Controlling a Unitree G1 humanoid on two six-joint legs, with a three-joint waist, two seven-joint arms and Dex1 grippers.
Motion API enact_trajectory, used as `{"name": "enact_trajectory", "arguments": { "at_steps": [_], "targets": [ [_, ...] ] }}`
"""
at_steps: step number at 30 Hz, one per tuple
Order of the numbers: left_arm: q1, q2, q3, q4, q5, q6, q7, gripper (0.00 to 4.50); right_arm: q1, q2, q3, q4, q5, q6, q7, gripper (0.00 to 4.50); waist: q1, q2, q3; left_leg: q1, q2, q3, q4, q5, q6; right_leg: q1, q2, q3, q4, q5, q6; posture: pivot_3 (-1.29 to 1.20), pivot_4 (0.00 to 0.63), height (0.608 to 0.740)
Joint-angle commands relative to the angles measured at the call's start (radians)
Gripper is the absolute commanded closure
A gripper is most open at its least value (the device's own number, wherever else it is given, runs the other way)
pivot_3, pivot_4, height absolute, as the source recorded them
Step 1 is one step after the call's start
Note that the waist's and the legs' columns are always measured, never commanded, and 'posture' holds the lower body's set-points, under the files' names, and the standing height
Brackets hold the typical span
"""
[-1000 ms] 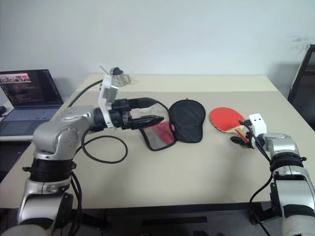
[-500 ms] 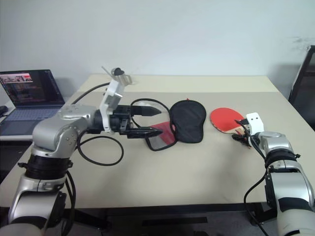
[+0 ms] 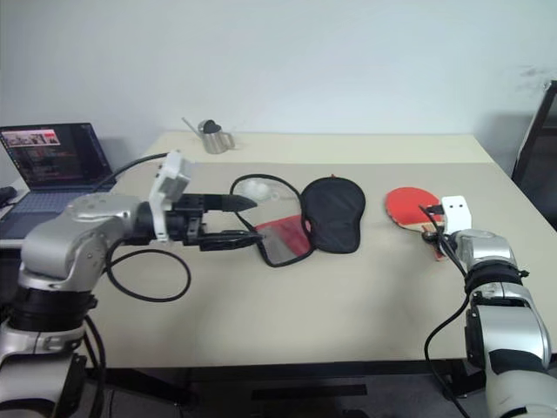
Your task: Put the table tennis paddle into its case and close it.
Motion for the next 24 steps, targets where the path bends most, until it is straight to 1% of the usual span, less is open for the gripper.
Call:
{"name": "enact_trajectory", "arguments": {
  "at_steps": [1,5,8,11,14,17,20,24],
  "targets": [
    [0.014,0.028,0.05,-0.059,-0.013,-0.004,0.018,0.0,-0.001,0.014,-0.059,-0.298,0.065,0.151,-0.042,3.41,-0.001,0.001,0.0,0.0,0.0,0.0,0.0,0.0,0.0,0.0,0.0,0.0,0.0,0.0,0.0,0.0,0.15,0.74],
    [0.038,0.037,0.066,-0.077,-0.018,0.001,0.035,0.0,0.037,0.078,-0.096,-0.582,0.118,0.343,-0.111,3.41,-0.002,0.001,0.0,-0.001,0.001,0.0,-0.001,0.0,0.0,-0.002,0.001,0.0,0.0,0.0,0.0,0.0,0.15,0.74],
    [0.058,0.038,0.075,-0.094,-0.019,-0.001,0.046,0.0,0.057,0.168,-0.107,-0.752,0.148,0.472,-0.176,3.41,-0.002,0.001,0.0,-0.001,0.001,-0.001,-0.001,0.0,0.0,-0.002,0.001,0.0,0.001,0.0,0.0,0.0,0.15,0.74],
    [0.072,0.037,0.085,-0.104,-0.023,0.002,0.058,0.0,0.057,0.303,-0.113,-0.842,0.159,0.54,-0.269,3.41,-0.002,0.001,0.0,-0.001,0.001,-0.001,0.0,0.0,0.0,-0.002,0.001,0.0,0.002,0.0,0.0,0.0,0.15,0.74],
    [0.075,0.029,0.083,-0.112,-0.025,0.005,0.071,0.0,0.047,0.39,-0.111,-0.831,0.138,0.52,-0.343,3.41,-0.001,0.001,0.0,-0.002,0.001,0.0,0.0,0.0,0.0,-0.004,0.001,0.0,0.005,0.0,0.0,0.0,0.15,0.74],
    [0.078,0.02,0.081,-0.127,-0.032,0.01,0.083,0.0,0.026,0.461,-0.095,-0.778,0.123,0.467,-0.398,3.41,0.006,0.001,0.0,-0.003,0.001,-0.001,0.0,0.001,0.0,-0.005,0.001,0.0,0.005,0.0,0.0,0.0,0.15,0.74],
    [0.078,0.012,0.079,-0.137,-0.039,0.014,0.097,0.0,-0.001,0.514,-0.077,-0.655,0.101,0.367,-0.437,3.41,0.002,0.001,0.0,-0.003,0.0,0.0,0.0,0.001,0.0,-0.005,0.0,0.0,0.005,0.0,0.0,0.0,0.15,0.74],
    [0.086,0.012,0.079,-0.146,-0.046,0.014,0.109,0.0,-0.049,0.559,-0.061,-0.49,0.077,0.239,-0.475,3.41,-0.002,0.001,0.0,-0.003,0.001,0.0,0.0,0.001,0.0,-0.007,0.001,0.0,0.006,0.0,-0.001,0.0,0.15,0.74]
  ]
}}
